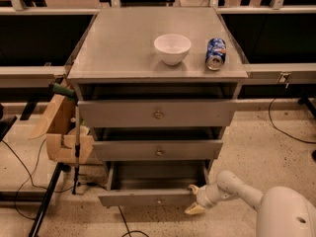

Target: Open bottom drawer

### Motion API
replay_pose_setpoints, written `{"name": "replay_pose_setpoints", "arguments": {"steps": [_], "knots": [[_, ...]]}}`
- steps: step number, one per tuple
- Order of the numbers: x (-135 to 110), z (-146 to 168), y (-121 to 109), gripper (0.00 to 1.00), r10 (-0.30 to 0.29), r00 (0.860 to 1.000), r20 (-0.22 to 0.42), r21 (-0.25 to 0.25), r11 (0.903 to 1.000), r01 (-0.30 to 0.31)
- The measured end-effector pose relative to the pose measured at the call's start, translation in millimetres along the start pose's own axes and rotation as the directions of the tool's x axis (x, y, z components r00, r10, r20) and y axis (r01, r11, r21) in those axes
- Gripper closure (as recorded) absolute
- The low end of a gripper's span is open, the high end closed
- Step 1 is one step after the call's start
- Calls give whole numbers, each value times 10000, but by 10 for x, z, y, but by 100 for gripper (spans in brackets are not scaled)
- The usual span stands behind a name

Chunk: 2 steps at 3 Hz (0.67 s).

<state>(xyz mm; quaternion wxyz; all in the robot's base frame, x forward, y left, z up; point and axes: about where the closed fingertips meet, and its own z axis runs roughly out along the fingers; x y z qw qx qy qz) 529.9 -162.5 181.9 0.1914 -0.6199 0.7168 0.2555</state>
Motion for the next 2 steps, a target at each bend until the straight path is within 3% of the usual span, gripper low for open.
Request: {"name": "replay_pose_setpoints", "arguments": {"steps": [2], "knots": [[-24,-30,-22,99,57,9998,208,2,10000,-57]]}}
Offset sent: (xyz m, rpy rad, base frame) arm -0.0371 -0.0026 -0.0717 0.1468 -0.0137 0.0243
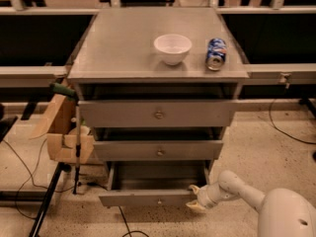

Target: Open bottom drawer

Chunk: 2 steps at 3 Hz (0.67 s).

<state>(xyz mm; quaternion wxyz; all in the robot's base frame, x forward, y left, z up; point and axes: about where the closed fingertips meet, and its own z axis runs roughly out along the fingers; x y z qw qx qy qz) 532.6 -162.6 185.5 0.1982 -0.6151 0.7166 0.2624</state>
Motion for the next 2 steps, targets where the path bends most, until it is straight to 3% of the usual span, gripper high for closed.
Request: {"name": "replay_pose_setpoints", "arguments": {"steps": [2], "knots": [[-33,-33,-37,100,-5,10000,13,-2,10000,5]]}}
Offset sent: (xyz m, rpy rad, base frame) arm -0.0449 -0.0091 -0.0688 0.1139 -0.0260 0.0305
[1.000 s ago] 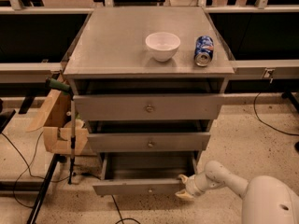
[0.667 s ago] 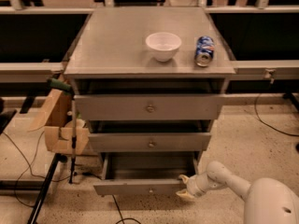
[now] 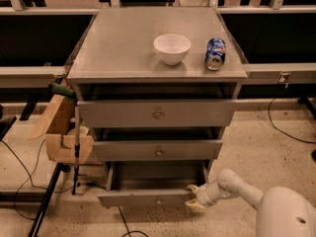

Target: Open bottom drawer

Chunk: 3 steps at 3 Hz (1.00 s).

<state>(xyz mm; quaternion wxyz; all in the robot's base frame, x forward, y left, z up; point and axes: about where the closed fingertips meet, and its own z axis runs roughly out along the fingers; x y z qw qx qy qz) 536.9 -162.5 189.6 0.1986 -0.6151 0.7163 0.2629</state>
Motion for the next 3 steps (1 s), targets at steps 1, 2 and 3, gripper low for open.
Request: {"name": "replay_pose_setpoints", "arguments": {"steps": [1,2,3], "knots": [[-8,-7,-15,100,0,10000,0,0,10000,0],[-9,1,-8,100,-38,10000,-66,20,10000,38],[-21,-9,-32,100,-38,10000,-66,20,10000,38]]}}
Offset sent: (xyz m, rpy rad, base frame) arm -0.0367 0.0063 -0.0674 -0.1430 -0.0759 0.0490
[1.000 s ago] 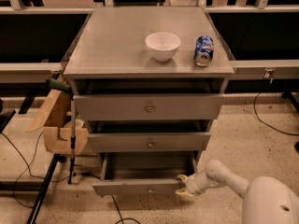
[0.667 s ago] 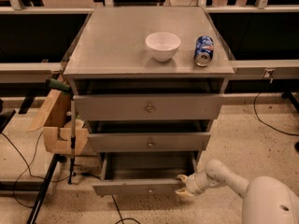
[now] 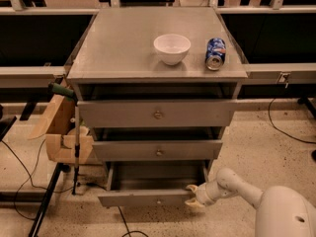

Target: Open bottom drawer

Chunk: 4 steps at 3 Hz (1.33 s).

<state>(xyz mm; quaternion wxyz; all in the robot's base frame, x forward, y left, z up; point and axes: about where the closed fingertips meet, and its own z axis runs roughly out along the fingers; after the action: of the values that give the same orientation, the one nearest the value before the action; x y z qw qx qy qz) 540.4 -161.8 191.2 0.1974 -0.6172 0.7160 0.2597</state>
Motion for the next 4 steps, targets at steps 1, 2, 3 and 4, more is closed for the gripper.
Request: {"name": "replay_pose_setpoints", "arguments": {"steps": [1,2,3,4], "knots": [[-16,-15,-25,100,0,10000,-1,0,10000,0],[-37,-30,-76,100,0,10000,-1,-1,10000,0],[-51,-41,-109,100,0,10000,-2,-1,10000,0],[-62,-45,-153,100,0,10000,-3,-2,10000,0]]}}
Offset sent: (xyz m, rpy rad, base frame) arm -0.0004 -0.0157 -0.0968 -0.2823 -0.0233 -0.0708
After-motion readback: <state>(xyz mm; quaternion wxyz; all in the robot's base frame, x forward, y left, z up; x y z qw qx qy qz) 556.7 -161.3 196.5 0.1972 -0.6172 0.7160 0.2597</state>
